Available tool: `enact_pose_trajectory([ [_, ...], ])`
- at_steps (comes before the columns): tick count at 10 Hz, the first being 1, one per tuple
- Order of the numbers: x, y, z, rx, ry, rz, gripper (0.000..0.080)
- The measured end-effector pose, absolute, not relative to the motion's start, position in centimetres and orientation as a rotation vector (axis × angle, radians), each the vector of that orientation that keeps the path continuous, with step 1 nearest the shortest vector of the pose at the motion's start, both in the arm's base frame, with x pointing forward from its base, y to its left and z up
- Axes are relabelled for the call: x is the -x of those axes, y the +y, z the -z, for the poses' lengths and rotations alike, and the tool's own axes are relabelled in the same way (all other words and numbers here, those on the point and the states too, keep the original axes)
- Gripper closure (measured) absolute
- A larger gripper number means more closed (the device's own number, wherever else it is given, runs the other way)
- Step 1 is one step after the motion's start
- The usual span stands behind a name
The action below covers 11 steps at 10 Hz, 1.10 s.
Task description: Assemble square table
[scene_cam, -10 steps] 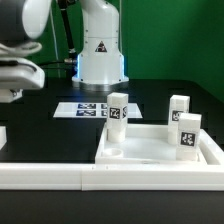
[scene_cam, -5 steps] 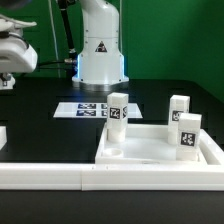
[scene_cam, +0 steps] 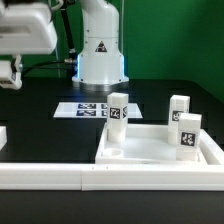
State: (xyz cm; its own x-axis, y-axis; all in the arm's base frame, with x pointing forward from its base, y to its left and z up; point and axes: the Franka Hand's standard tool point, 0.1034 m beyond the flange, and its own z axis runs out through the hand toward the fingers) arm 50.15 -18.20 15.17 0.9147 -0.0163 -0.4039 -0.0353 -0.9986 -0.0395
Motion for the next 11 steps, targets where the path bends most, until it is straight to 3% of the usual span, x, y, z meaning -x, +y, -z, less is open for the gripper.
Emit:
enact_pose_trajectory([
  [5, -51.4, -18.3, -15.2, 3.135, 0.087, -0.154, 0.0511],
  [8, -54.4, -9.9, -16.6, 3.140, 0.268, 0.116, 0.0509],
  [10, -57.1, -7.6, -18.0, 3.142, 0.267, 0.319, 0.0509],
  [11, -57.0, -8.0, -17.6, 3.145, 0.260, 0.430, 0.0509],
])
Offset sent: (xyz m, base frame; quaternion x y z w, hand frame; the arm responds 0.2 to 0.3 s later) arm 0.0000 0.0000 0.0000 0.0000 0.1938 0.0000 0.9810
